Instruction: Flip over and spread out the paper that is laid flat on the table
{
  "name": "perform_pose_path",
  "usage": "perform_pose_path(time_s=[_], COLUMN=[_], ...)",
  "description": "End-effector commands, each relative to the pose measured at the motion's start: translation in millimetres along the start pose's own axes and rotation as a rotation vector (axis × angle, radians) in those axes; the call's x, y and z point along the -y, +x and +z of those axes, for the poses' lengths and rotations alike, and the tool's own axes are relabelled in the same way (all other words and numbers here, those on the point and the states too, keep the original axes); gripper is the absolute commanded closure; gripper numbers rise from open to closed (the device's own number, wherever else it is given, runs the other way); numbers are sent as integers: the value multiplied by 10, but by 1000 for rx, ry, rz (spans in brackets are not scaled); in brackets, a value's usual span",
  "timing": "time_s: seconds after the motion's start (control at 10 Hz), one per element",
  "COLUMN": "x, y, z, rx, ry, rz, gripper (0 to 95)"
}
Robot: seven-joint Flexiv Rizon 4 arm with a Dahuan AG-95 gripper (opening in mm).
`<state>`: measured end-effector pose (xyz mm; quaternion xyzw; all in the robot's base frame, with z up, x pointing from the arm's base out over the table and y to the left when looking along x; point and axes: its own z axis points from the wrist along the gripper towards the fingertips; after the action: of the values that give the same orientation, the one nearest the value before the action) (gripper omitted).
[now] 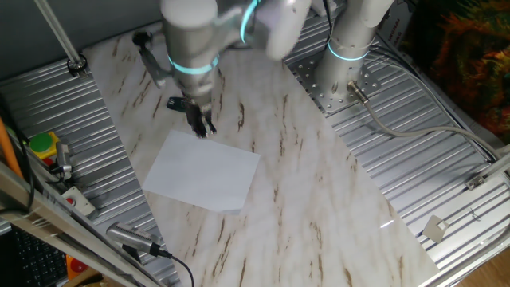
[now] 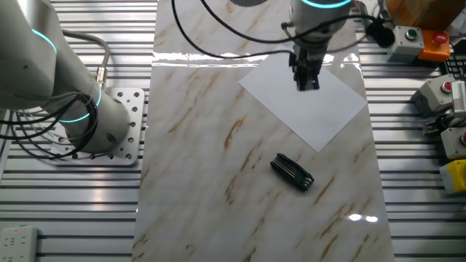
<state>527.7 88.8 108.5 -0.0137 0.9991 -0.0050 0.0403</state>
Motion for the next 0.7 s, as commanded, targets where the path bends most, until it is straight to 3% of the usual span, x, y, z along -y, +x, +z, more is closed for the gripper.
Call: perform_pose_path(time_s=[0.1,0.7], x=[-791,-822], y=[-344,-382], z=[286,285], rx=[18,24], ry=[-1,-12], rz=[55,55], gripper=[950,950])
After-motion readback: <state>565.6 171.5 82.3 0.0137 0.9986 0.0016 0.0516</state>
